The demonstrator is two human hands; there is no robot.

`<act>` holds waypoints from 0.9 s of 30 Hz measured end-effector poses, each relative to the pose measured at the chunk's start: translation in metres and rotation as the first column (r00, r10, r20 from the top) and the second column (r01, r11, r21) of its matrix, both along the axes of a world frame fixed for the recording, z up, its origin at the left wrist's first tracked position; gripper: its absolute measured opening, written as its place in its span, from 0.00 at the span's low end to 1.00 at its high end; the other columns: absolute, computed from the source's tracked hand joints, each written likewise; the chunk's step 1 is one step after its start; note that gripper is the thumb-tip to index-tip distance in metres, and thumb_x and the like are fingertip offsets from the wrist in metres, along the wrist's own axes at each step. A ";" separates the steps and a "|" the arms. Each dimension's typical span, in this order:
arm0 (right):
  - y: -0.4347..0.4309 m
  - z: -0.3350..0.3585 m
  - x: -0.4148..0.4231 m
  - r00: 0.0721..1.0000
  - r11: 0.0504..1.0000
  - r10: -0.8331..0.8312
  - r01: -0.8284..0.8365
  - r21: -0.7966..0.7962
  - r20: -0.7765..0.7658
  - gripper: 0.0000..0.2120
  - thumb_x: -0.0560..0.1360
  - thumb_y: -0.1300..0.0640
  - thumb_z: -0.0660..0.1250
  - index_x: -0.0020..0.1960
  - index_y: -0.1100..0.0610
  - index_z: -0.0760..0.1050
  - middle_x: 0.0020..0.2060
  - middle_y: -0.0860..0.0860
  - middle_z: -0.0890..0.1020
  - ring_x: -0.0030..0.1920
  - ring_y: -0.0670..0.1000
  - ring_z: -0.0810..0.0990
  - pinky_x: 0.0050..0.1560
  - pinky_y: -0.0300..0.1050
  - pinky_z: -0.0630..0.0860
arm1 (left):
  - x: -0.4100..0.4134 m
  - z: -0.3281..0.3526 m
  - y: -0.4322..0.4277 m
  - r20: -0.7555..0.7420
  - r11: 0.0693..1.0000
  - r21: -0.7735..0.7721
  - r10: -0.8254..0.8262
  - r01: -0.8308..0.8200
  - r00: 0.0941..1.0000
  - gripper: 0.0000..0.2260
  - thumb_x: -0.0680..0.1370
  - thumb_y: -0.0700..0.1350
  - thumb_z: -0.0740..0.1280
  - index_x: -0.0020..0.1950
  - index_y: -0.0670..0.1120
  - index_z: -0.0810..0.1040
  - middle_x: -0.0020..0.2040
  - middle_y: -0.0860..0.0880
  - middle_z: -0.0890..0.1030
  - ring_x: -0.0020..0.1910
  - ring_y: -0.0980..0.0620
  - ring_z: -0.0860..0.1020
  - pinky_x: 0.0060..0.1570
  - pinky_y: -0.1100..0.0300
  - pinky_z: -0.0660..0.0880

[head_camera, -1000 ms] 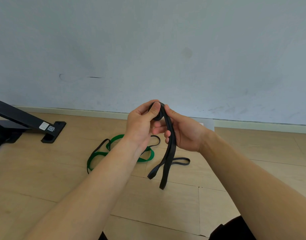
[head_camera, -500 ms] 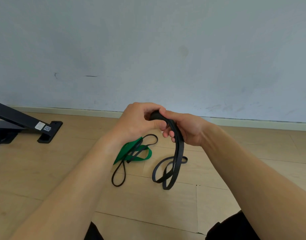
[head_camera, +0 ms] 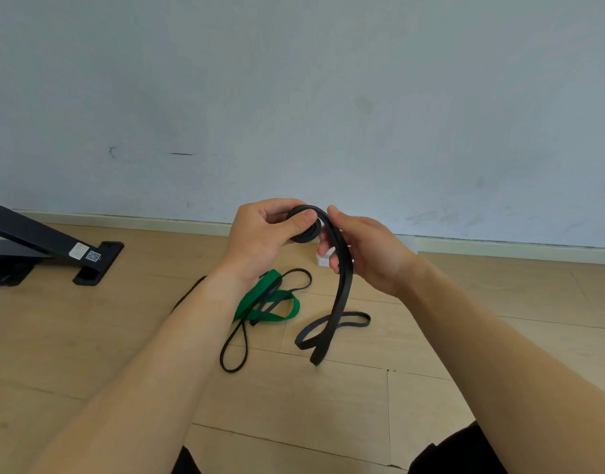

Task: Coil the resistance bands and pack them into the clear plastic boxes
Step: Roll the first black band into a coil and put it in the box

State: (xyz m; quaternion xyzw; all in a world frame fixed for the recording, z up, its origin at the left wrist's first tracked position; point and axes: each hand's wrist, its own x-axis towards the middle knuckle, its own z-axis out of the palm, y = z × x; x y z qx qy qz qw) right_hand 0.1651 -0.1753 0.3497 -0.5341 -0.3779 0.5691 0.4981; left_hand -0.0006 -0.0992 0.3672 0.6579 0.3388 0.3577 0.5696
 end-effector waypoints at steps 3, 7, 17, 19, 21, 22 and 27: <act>-0.002 0.001 -0.003 0.977 0.979 -0.136 0.108 0.170 0.163 0.12 0.79 0.51 0.70 0.51 0.60 0.80 0.39 0.54 0.81 0.30 0.50 0.76 0.34 0.43 0.74 | 0.000 0.000 0.003 0.024 0.997 -0.046 0.061 -0.060 0.998 0.04 0.77 0.39 0.73 0.50 0.47 0.86 0.45 0.49 0.88 0.46 0.53 0.86 0.48 0.62 0.81; -0.003 -0.002 -0.005 0.912 0.956 -0.224 0.138 0.258 0.344 0.10 0.80 0.53 0.70 0.56 0.56 0.84 0.44 0.54 0.85 0.34 0.52 0.83 0.37 0.46 0.80 | -0.002 -0.002 0.007 -0.025 0.996 -0.023 0.081 -0.082 0.996 0.04 0.76 0.41 0.74 0.50 0.48 0.85 0.45 0.48 0.88 0.47 0.52 0.86 0.49 0.60 0.81; 0.003 -0.011 -0.028 0.962 0.958 -0.240 0.212 0.192 0.133 0.12 0.82 0.52 0.66 0.56 0.61 0.80 0.43 0.54 0.87 0.34 0.53 0.82 0.37 0.46 0.79 | 0.004 -0.013 0.007 0.122 0.975 -0.169 0.166 -0.144 0.979 0.05 0.78 0.39 0.72 0.53 0.45 0.82 0.48 0.48 0.87 0.50 0.51 0.85 0.51 0.58 0.81; 0.007 -0.010 -0.031 0.968 0.963 -0.243 0.233 0.138 0.062 0.17 0.83 0.48 0.62 0.51 0.62 0.78 0.37 0.54 0.83 0.31 0.51 0.75 0.35 0.44 0.73 | 0.006 -0.014 0.007 0.155 0.967 -0.209 0.178 -0.144 0.972 0.06 0.78 0.39 0.72 0.54 0.44 0.82 0.48 0.47 0.87 0.51 0.50 0.85 0.55 0.55 0.80; 0.010 -0.008 -0.031 0.976 0.974 -0.217 0.218 0.068 -0.027 0.24 0.84 0.42 0.57 0.47 0.61 0.78 0.33 0.54 0.80 0.29 0.51 0.72 0.35 0.44 0.70 | 0.007 -0.013 0.006 0.152 0.971 -0.188 0.177 -0.147 0.972 0.05 0.78 0.40 0.72 0.53 0.44 0.83 0.46 0.48 0.87 0.49 0.50 0.84 0.58 0.53 0.79; 0.011 -0.007 -0.031 0.978 0.979 -0.199 0.201 0.031 -0.060 0.26 0.84 0.40 0.55 0.46 0.61 0.78 0.32 0.54 0.79 0.29 0.51 0.71 0.34 0.44 0.70 | 0.008 -0.013 0.006 0.154 0.972 -0.185 0.174 -0.145 0.973 0.05 0.78 0.41 0.72 0.53 0.44 0.83 0.45 0.48 0.86 0.48 0.50 0.84 0.58 0.53 0.78; 0.008 0.002 -0.026 0.967 0.995 -0.027 0.003 -0.096 -0.255 0.31 0.82 0.35 0.52 0.59 0.59 0.80 0.42 0.56 0.84 0.27 0.49 0.73 0.29 0.40 0.73 | 0.009 -0.015 0.002 0.194 0.962 -0.253 0.154 -0.103 0.969 0.11 0.73 0.48 0.74 0.53 0.45 0.84 0.45 0.50 0.86 0.47 0.53 0.82 0.56 0.55 0.74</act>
